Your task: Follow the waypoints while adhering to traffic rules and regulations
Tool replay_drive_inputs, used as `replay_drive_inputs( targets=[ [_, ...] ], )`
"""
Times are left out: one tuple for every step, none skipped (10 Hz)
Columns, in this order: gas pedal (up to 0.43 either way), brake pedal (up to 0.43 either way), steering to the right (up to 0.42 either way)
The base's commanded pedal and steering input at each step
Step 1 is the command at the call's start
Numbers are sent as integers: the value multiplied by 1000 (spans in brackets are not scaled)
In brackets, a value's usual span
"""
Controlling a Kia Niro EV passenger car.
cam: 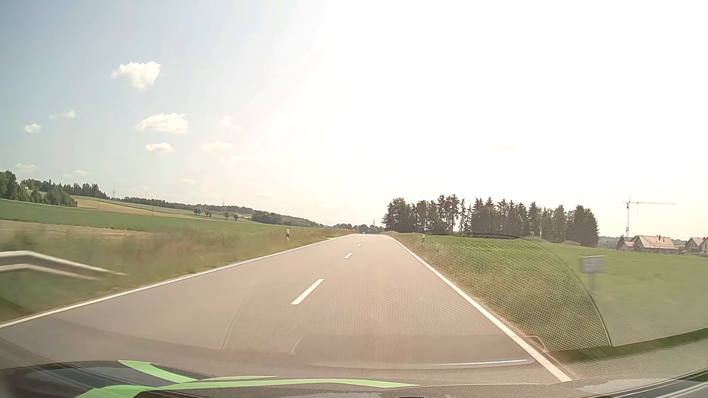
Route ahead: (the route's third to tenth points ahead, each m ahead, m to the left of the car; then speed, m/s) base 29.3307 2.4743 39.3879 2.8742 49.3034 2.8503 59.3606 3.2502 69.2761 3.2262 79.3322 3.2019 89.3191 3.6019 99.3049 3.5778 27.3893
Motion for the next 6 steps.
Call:
replay_drive_inputs(
  targets=[
    [220, 0, 0],
    [220, 0, 0],
    [220, 0, 0],
    [220, 0, 0],
    [220, 0, 0],
    [220, 0, 0]
  ],
)
